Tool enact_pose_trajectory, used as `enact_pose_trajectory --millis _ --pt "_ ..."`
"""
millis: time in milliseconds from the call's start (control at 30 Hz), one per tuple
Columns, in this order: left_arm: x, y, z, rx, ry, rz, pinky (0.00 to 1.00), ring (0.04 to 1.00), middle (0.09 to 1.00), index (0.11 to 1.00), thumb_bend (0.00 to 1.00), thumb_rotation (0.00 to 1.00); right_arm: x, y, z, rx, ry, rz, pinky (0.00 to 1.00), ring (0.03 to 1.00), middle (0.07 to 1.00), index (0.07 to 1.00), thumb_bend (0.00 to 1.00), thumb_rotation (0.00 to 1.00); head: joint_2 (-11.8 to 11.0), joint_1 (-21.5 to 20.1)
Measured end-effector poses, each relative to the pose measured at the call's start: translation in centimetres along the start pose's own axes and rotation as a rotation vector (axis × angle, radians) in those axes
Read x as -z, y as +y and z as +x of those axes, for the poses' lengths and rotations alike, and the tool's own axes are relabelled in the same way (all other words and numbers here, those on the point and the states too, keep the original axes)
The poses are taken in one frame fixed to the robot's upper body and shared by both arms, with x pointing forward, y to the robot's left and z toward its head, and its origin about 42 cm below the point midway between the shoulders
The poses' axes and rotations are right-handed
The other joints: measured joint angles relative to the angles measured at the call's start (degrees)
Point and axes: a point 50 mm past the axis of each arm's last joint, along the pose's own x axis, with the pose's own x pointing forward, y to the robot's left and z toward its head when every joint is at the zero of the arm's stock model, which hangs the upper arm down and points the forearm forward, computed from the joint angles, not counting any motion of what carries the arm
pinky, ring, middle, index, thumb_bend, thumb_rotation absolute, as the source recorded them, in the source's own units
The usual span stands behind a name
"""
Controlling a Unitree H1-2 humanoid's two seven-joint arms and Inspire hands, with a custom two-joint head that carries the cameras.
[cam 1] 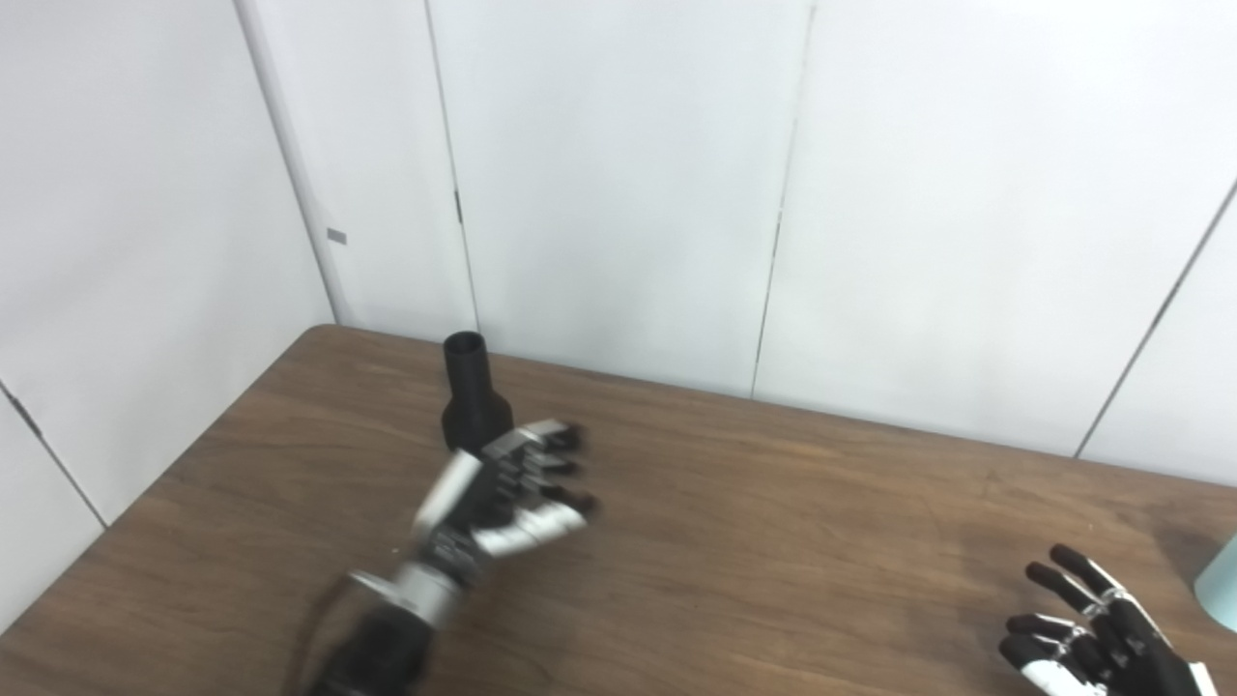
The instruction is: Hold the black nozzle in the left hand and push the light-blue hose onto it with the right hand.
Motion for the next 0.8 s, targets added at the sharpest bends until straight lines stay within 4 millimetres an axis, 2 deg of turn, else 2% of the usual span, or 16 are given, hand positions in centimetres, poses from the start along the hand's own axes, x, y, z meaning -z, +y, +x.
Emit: enact_pose_trajectory --millis 67,100,167,333,533,600,700,800 --pt "-0.7 1.5 0.2 -0.042 -0.010 0.020 0.54 0.639 0.710 0.727 0.76 0.21 -0.2 0.0 0.2 0.002 -0.005 -0.003 0.47 0.562 0.752 0.769 0.72 0.09 -0.2 0.3" --pt "-0.8 2.0 0.1 -0.073 -0.008 0.020 0.48 0.596 0.667 0.684 0.72 0.13 -0.3 0.1 0.3 0.001 -0.009 -0.002 0.45 0.555 0.743 0.764 0.72 0.10 -0.1 0.4" --pt "-0.7 2.3 0.1 -0.117 0.009 0.009 0.47 0.585 0.656 0.673 0.72 0.10 -0.7 0.2 0.6 0.001 -0.019 -0.007 0.45 0.555 0.741 0.762 0.72 0.10 -0.1 0.5" --pt "-1.1 3.5 0.2 -0.257 0.007 0.038 0.51 0.604 0.659 0.656 0.74 0.10 -0.7 0.1 0.6 0.014 0.002 -0.014 0.44 0.547 0.728 0.745 0.73 0.09 -0.1 0.6" --pt "-2.3 5.8 1.3 -0.454 -0.038 0.111 0.62 0.684 0.707 0.680 0.74 0.08 -1.2 0.2 0.5 0.010 -0.010 -0.017 0.43 0.536 0.728 0.747 0.70 0.04 0.3 0.5" --pt "-2.1 6.1 1.5 -0.502 -0.033 0.135 0.64 0.704 0.743 0.715 0.74 0.08 -1.5 0.3 0.5 0.010 -0.015 -0.019 0.43 0.541 0.733 0.746 0.69 0.04 0.4 0.5" --pt "-1.7 6.0 1.8 -0.545 -0.020 0.156 0.60 0.730 0.780 0.764 0.78 0.12 -1.4 0.3 0.5 0.016 0.001 -0.024 0.43 0.538 0.734 0.742 0.69 0.03 0.5 0.5" --pt "-1.5 5.7 2.6 -0.548 -0.033 0.161 0.66 0.797 0.833 0.801 0.80 0.15 -1.5 0.3 0.5 0.017 0.008 -0.029 0.43 0.537 0.730 0.742 0.68 0.02 0.7 0.6"
